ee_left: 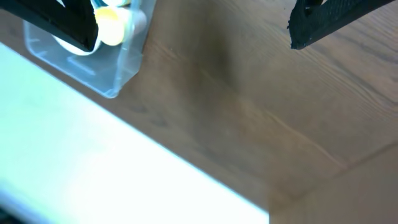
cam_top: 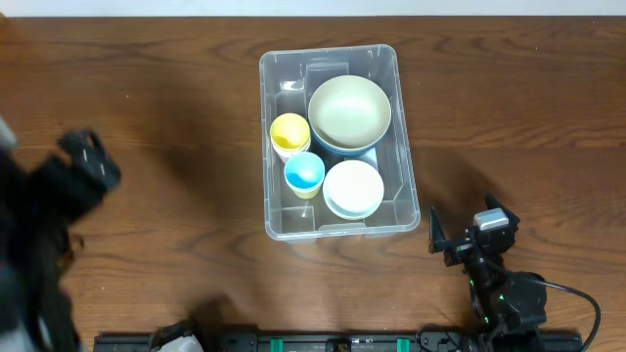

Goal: Pack container

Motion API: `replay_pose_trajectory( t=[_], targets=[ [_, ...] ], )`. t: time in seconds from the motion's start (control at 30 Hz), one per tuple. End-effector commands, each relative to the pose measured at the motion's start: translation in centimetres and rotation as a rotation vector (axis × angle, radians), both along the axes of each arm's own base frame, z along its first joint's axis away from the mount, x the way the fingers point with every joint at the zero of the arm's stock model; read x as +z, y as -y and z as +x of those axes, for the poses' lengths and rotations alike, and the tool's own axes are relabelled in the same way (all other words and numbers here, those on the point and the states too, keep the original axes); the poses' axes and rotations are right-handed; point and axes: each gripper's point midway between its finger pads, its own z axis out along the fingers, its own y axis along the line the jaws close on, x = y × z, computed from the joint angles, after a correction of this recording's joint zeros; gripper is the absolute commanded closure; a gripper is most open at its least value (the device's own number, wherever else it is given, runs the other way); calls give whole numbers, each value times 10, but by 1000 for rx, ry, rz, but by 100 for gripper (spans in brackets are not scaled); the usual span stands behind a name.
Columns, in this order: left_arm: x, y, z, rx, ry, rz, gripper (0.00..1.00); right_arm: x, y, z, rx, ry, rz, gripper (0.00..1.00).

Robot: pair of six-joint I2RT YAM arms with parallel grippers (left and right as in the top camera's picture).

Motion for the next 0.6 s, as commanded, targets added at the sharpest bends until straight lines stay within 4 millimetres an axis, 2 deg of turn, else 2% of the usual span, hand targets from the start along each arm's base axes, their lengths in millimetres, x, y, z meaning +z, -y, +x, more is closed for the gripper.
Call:
replay_pose_trajectory(
  t=[0.0,0.13,0.3,0.43,0.57],
  targets=[
    [12,19,-35,-29,65,58,2,-4,5,1,-23,-4,-14,1],
    [8,37,-74,-40,87,90,2,-4,5,1,-23,-4,-14,1],
    [-11,58,-103,-75,78,65,2,-4,5,1,-23,-4,-14,1],
    [-32,74,-112,-146,79,35,2,-4,5,1,-23,-4,-14,1],
    [-60,83,-112,-239,38,35,2,-4,5,1,-23,-4,-14,1]
  ],
)
